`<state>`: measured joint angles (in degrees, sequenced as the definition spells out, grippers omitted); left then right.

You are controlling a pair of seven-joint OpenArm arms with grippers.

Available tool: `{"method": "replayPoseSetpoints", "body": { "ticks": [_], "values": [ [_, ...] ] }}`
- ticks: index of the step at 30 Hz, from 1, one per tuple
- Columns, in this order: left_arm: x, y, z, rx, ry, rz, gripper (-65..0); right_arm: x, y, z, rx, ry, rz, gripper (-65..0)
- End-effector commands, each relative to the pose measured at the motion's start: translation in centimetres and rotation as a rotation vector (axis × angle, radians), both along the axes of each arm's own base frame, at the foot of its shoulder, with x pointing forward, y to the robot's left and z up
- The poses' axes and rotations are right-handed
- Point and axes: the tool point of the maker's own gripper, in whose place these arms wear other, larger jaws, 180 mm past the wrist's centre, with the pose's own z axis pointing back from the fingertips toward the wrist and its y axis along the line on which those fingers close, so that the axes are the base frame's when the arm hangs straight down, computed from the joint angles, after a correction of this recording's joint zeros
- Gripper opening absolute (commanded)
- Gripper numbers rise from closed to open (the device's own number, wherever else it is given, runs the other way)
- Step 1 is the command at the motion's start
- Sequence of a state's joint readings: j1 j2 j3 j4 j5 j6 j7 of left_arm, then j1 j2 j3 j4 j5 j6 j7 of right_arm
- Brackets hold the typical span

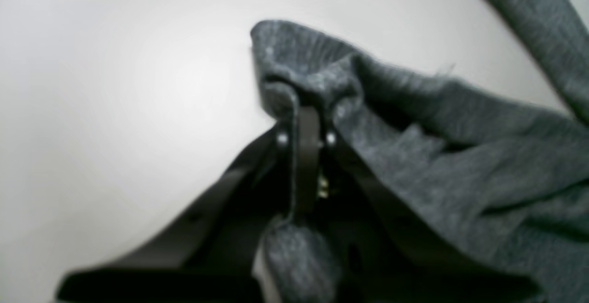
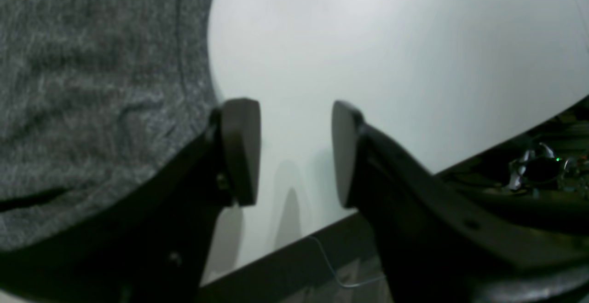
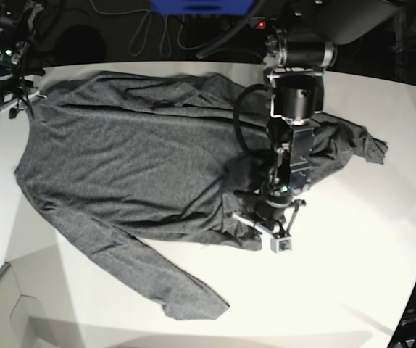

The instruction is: Layout the t-shirt on the table in an organized manner, then fold the t-shirt properly

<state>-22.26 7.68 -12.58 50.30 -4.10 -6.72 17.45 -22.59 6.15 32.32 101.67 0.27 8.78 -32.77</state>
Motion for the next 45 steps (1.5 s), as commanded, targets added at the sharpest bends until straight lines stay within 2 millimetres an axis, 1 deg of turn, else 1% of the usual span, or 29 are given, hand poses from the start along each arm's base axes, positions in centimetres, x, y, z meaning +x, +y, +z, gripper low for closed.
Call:
{"method": "replayPoseSetpoints", "body": {
  "ticks": [1, 3, 5, 7, 10, 11, 13, 16, 19, 22, 26, 27, 28, 31, 32, 34, 36, 37, 39, 41, 43, 45],
  "values": [
    [2.2, -1.0, 4.0, -0.009, -0.115, -0.012, -65.0, 0.5, -0.6, 1.2, -0.035, -0.031, 0.01, -38.9],
    [2.7, -2.3, 6.1, 0.006, -0.174, -0.045, -65.0, 0.4, -0.6, 1.2, -0.035, -0.03, 0.01, -38.9],
    [2.4, -4.0, 7.6, 0.028, -0.221, -0.099, -65.0, 0.3, -0.6, 1.1, -0.035, -0.028, 0.01, -38.9],
    [1.7, -6.5, 9.4, 0.05, -0.278, -0.172, -65.0, 0.3, -0.6, 1.1, -0.036, -0.027, 0.008, -38.9],
    [-0.5, -11.3, 11.0, 0.072, -0.342, -0.308, -65.0, 0.3, -0.6, 1.1, -0.036, -0.027, 0.008, -38.9],
    [-1.4, -13.0, 11.2, 0.077, -0.356, -0.357, -65.0, 0.3, -0.6, 1.1, -0.036, -0.027, 0.008, -38.9],
    [-3.1, -15.5, 11.0, 0.102, -0.368, -0.436, -65.0, 0.3, -0.7, 1.1, -0.037, -0.026, 0.009, -38.9],
    [-5.1, -17.9, 9.8, 0.193, -0.373, -0.534, -65.0, 0.2, -0.7, 1.1, -0.037, -0.023, 0.008, -38.9],
    [-7.7, -20.5, 8.3, 0.288, -0.383, -0.648, -65.0, 0.2, -0.7, 1.1, -0.037, -0.023, 0.008, -38.9],
    [-9.6, -22.3, 7.5, 0.363, -0.403, -0.734, -65.0, 0.2, -0.7, 1.1, -0.037, -0.023, 0.008, -38.9],
    [-11.7, -23.5, 5.6, 0.439, -0.393, -0.816, -64.9, 0.3, -0.6, 1.1, -0.035, -0.024, 0.011, -38.9],
    [-12.0, -23.6, 5.3, 0.458, -0.393, -0.83, -63.4, 0.3, -0.6, 1.1, -0.035, -0.024, 0.011, -38.9],
    [-12.5, -23.7, 4.7, 0.475, -0.388, -0.845, -61.2, 0.3, -0.6, 1.1, -0.035, -0.024, 0.011, -38.9],
    [-13.4, -23.6, 3.7, 0.508, -0.375, -0.862, -50.5, 0.3, -0.6, 1.1, -0.035, -0.024, 0.011, -38.9],
    [-13.6, -23.6, 3.7, 0.514, -0.381, -0.864, -46.5, 0.3, -0.6, 1.1, -0.035, -0.024, 0.011, -38.9],
    [-13.9, -23.5, 3.5, 0.518, -0.381, -0.864, -41.5, 0.3, -0.6, 1.1, -0.035, -0.024, 0.011, -38.9],
    [-13.4, -23.3, 4.4, 0.51, -0.399, -0.841, -38.1, 0.3, -0.6, 1.1, -0.035, -0.024, 0.011, -38.9],
    [-12.9, -22.8, 5.0, 0.511, -0.41, -0.824, -36.9, 0.3, -0.6, 1.1, -0.035, -0.024, 0.011, -38.9],
    [-12.0, -22.3, 6.3, 0.501, -0.433, -0.786, -36.0, 0.3, -0.6, 1.1, -0.035, -0.024, 0.011, -38.9],
    [-10.5, -21.2, 6.8, 0.504, -0.431, -0.741, -35.8, 0.3, -0.6, 1.1, -0.035, -0.024, 0.011, -38.9],
    [-8.7, -19.7, 6.0, 0.527, -0.398, -0.71, -35.8, 0.3, -0.6, 1.1, -0.035, -0.024, 0.011, -38.9],
    [-7.4, -18.3, 4.5, 0.548, -0.345, -0.69, -35.8, 0.3, -0.5, 1.1, -0.035, -0.024, 0.012, -38.9]
  ]
}}
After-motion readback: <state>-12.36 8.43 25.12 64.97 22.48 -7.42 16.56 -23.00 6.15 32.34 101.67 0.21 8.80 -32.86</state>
